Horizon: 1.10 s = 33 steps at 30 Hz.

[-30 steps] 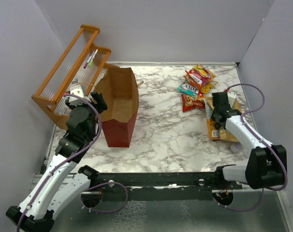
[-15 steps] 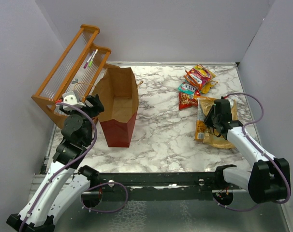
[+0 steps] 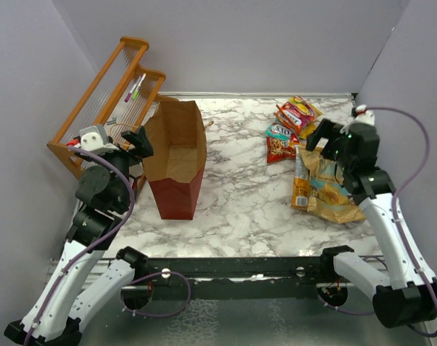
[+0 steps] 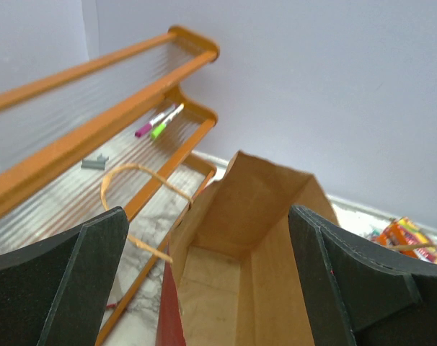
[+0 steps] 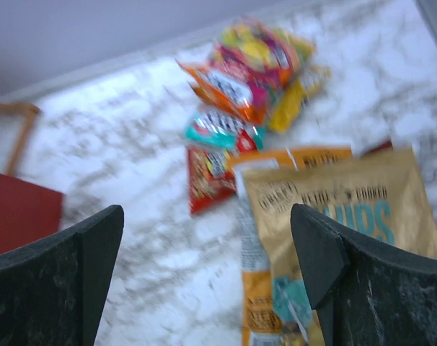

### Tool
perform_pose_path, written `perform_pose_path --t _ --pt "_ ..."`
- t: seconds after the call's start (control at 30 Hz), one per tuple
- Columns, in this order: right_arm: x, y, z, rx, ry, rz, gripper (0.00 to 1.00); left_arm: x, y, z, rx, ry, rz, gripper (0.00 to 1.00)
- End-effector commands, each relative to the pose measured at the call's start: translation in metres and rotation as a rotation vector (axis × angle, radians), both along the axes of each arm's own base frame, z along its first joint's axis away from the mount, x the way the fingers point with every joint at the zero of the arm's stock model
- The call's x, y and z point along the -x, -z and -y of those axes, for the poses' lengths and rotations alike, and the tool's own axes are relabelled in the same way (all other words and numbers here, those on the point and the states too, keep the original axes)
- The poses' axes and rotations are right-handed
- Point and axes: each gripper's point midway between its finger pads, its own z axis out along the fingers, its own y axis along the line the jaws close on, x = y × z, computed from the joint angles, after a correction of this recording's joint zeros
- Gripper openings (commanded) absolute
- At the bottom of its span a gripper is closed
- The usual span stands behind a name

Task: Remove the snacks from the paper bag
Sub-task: Adjust the paper bag at the center of the board, then reset both arms

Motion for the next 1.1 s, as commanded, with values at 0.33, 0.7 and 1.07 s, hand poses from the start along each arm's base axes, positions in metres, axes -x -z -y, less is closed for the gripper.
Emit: perform_pose_path --t 0.33,0.7,1.07 --pt "0.161 -0.303 -0.018 0.110 -0.262 0.938 0.99 0.054 -0.124 -0.036 -0.001 -0.053 0.230 0.99" --pt "0.189 -0.325 0.011 0.119 -0.106 1.006 0.99 0.066 -0.146 -0.043 0.011 -0.065 0.281 0.99" --pt "0.153 -0.308 -0.005 0.146 -0.194 0.847 0.99 0.063 -0.138 -0.042 0.003 -0.069 0.262 0.99"
